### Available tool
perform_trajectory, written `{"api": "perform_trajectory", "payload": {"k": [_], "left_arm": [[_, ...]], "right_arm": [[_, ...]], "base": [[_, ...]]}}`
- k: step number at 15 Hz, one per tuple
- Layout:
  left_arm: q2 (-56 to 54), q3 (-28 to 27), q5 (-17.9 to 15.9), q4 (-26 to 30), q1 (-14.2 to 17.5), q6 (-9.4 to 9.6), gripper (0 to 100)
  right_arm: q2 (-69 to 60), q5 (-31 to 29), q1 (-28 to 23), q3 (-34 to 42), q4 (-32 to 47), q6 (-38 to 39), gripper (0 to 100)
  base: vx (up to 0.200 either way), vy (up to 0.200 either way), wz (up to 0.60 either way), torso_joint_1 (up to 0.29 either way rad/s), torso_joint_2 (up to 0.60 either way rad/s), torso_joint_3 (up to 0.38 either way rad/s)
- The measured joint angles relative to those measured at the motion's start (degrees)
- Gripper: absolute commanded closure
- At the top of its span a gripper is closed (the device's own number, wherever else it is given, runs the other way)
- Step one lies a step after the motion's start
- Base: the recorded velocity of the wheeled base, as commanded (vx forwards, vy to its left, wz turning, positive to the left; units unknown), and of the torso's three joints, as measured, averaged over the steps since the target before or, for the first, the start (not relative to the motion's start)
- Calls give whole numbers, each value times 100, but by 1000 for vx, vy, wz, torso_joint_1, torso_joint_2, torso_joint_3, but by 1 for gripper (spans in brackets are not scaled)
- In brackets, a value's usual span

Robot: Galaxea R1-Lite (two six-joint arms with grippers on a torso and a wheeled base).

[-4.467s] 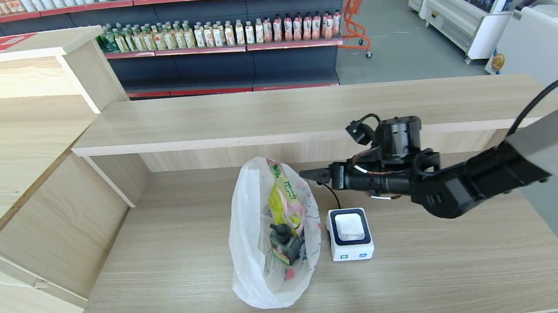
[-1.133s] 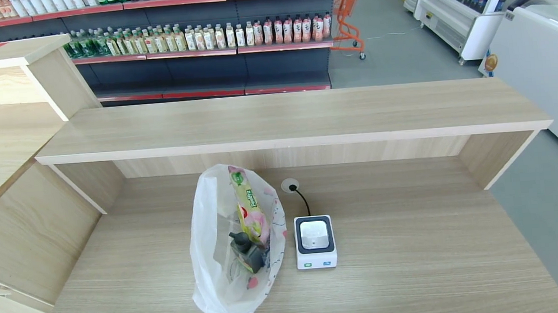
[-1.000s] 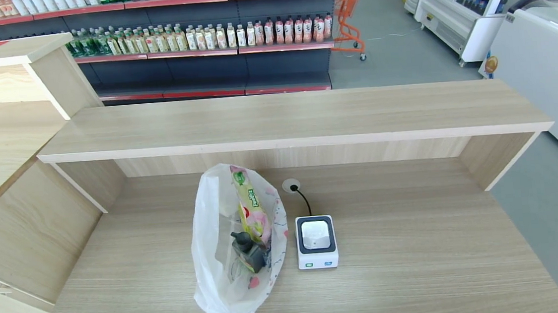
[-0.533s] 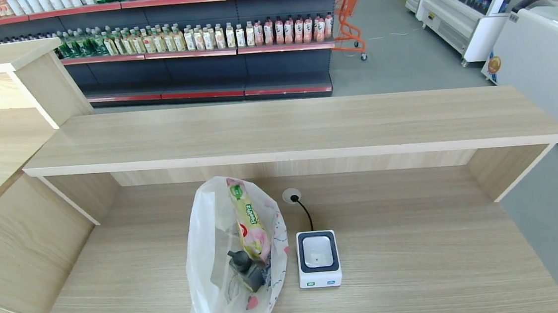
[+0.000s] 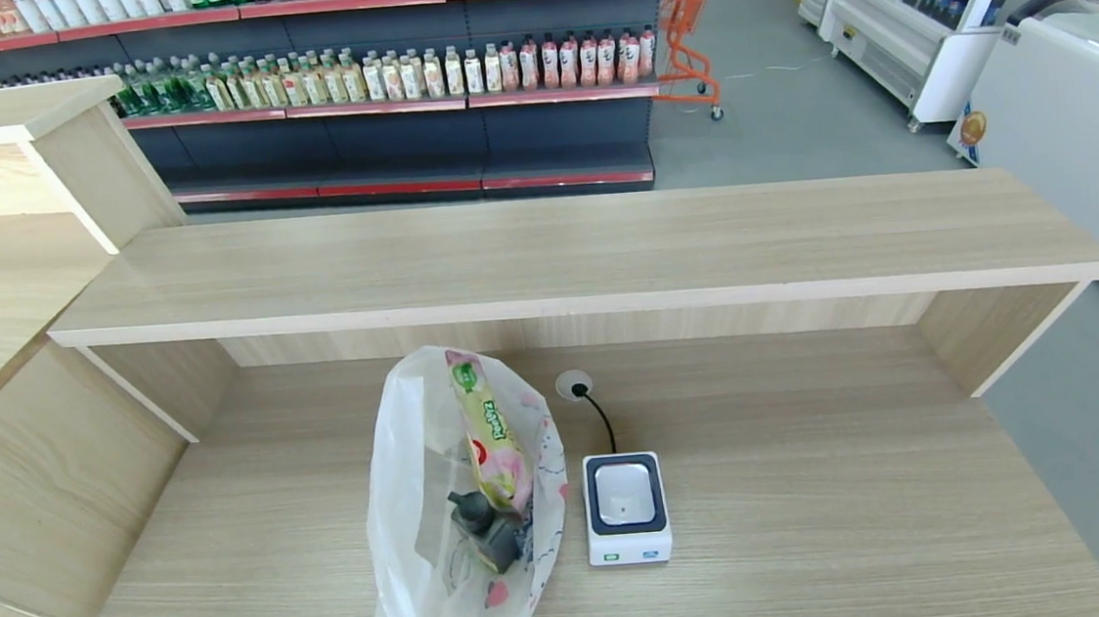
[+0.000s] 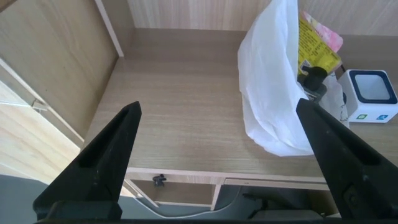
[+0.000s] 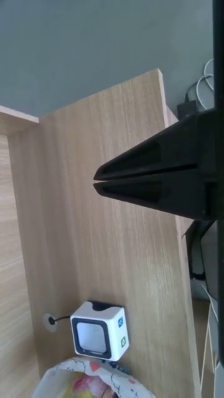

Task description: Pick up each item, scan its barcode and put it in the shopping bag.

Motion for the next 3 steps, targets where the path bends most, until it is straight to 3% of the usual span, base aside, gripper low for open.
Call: {"api": "perform_trajectory", "payload": {"k": [3], "left_arm": [[0, 0, 0, 0, 0, -2, 0]], "right_arm": [[0, 0, -2, -5, 0, -2, 100]], "base": [[0, 0, 0, 0, 0, 0]]}}
